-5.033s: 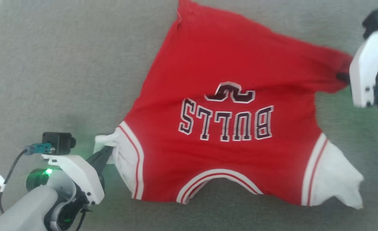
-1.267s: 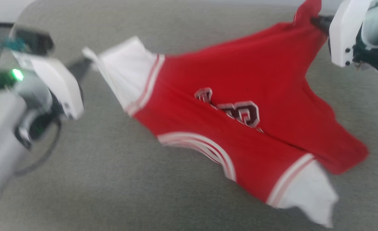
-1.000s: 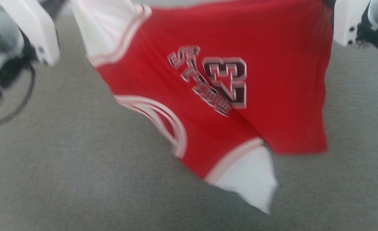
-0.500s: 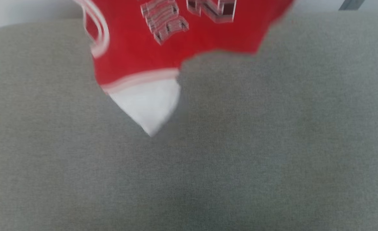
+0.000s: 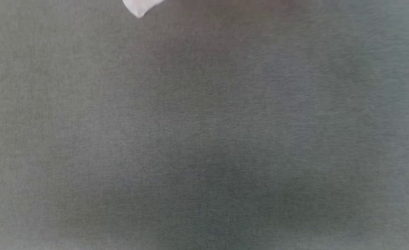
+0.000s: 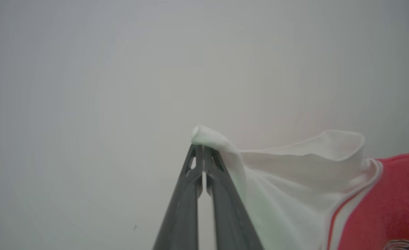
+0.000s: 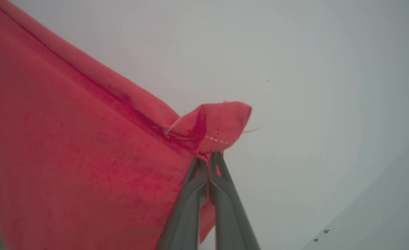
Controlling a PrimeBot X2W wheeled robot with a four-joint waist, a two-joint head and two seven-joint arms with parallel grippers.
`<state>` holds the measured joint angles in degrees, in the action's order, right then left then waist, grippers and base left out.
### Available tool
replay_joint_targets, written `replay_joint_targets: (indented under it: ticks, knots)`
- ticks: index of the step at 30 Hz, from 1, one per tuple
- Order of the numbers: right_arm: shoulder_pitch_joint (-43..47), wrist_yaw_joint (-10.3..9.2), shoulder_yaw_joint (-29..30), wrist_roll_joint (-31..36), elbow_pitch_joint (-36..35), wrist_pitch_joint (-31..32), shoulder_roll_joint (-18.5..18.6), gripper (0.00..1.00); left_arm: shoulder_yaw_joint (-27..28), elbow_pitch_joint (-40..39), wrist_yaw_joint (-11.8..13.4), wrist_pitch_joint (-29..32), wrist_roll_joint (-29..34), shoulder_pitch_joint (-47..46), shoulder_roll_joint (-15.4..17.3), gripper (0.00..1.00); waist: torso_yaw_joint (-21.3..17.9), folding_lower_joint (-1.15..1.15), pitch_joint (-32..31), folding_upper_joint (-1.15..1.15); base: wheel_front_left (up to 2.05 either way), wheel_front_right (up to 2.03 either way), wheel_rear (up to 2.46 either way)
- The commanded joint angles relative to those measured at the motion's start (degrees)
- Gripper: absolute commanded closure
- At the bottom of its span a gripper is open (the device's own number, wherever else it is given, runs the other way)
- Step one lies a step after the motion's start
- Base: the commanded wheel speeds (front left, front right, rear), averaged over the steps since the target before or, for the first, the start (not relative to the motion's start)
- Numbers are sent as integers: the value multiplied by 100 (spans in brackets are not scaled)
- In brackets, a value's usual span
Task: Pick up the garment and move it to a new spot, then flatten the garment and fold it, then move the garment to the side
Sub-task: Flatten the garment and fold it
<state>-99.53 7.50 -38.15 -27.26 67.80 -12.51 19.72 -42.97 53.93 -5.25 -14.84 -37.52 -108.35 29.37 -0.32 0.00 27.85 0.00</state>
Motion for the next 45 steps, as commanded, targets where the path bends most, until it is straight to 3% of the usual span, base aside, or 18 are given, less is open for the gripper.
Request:
replay_joint_targets:
  ticks: [1, 5, 8, 15, 21, 25, 34, 40, 45]
  knots:
    - [247, -2, -67, 12, 81, 30, -29, 100, -27, 31, -68, -41, 110, 285, 5, 100, 132, 0, 166, 0, 0, 0, 0]
    - [718, -2, -261, -147, 95, 193, -42, 100, -201, 277, -198, 20, -152, 881, -118, 100, 271, 0, 118, 0, 0, 0, 0]
    - [1214, -2, -419, -413, -40, 459, -26, 100, -546, 134, -217, 519, -571, 1534, -226, 100, 365, 0, -7, 0, 0, 0, 0]
    - [2162, -2, -792, -1081, -701, 1073, 260, 100, -1141, -742, -217, 1619, -1588, 2718, 255, 100, 470, 0, -303, 0, 0, 0, 0]
    - [3196, -2, -1125, -1769, -1742, 1604, 824, 100, -1455, -1736, -193, 2349, -2216, 3930, 894, 100, 493, 0, -609, 0, 0, 0, 0]
    - [3932, -2, -1148, -2080, -2390, 1733, 1279, 100, -1549, -2547, 223, 2672, -2508, 4778, 1312, 100, 488, 0, -786, 0, 0, 0, 0]
    - [5750, -5, -616, -2452, -3565, 1829, 1948, 100, -1688, -4866, 1607, 2822, -3159, 6693, 2377, 100, 403, 0, -1041, 0, 0, 0, 0]
    - [7018, -5, 63, -2402, -4276, 2063, 2060, 100, -1805, -5867, 2297, 2649, -3429, 7619, 2839, 100, 360, 0, -1091, 0, 0, 0, 0]
    - [8152, -5, 706, -2223, -4925, 2444, 1996, 100, -1919, -6249, 2657, 2571, -3576, 8122, 3091, 100, 346, 0, -1145, 0, 0, 0, 0]
